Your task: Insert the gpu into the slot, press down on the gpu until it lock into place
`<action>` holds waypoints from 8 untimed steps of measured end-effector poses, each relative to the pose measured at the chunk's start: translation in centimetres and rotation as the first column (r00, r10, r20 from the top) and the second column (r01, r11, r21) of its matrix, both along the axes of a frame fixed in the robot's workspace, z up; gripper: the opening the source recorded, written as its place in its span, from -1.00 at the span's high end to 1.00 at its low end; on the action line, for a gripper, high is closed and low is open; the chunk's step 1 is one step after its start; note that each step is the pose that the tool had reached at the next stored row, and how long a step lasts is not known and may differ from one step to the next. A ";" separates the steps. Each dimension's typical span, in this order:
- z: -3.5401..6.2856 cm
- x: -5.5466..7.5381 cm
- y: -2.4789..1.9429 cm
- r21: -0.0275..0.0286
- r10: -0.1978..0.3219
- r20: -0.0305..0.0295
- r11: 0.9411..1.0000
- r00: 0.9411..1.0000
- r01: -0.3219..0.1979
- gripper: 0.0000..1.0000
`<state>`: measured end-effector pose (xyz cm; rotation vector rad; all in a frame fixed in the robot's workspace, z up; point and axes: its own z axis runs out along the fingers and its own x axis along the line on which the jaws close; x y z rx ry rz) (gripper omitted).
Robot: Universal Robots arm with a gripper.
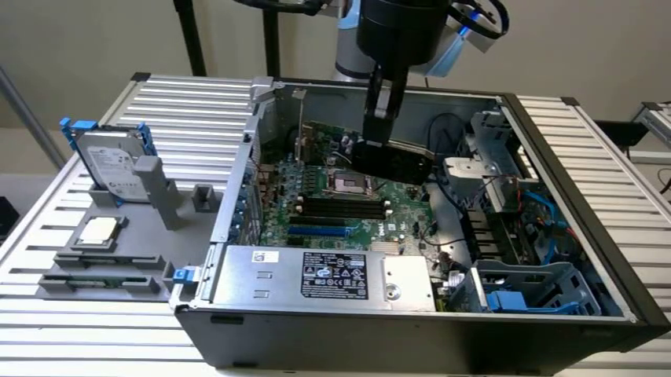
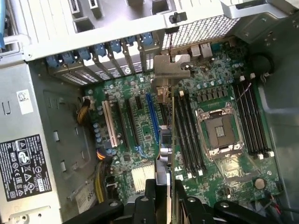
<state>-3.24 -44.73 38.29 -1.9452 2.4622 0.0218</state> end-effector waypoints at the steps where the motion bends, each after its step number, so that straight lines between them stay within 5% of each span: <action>1: -0.09 0.0 0.00 0.000 0.018 0.001 1.000 1.000 -0.018 0.47; 8: -0.88 0.0 0.00 0.003 0.144 0.005 0.990 0.990 -0.144 0.47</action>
